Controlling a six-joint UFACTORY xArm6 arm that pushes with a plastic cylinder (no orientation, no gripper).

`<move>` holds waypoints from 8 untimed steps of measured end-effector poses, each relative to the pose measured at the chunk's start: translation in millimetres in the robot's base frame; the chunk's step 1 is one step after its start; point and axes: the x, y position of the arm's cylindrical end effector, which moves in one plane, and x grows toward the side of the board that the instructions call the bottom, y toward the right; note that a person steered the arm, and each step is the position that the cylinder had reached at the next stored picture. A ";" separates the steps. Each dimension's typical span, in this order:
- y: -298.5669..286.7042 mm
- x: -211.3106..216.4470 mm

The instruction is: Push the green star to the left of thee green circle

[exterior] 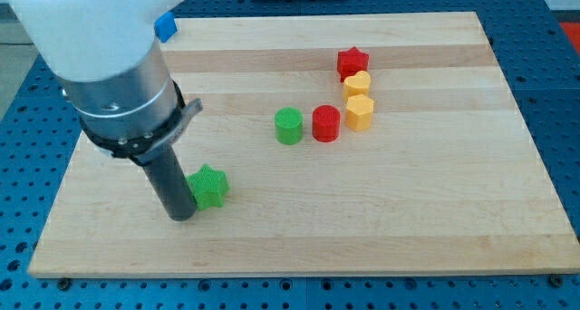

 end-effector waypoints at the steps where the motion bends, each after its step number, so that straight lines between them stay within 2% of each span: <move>1: 9.7 -12.9; 2: 9.8 -47.4; 3: 21.8 -59.8; 4: 65.2 -35.2; 6: 104.3 3.0; 7: 126.1 -17.9; 8: 114.6 -33.2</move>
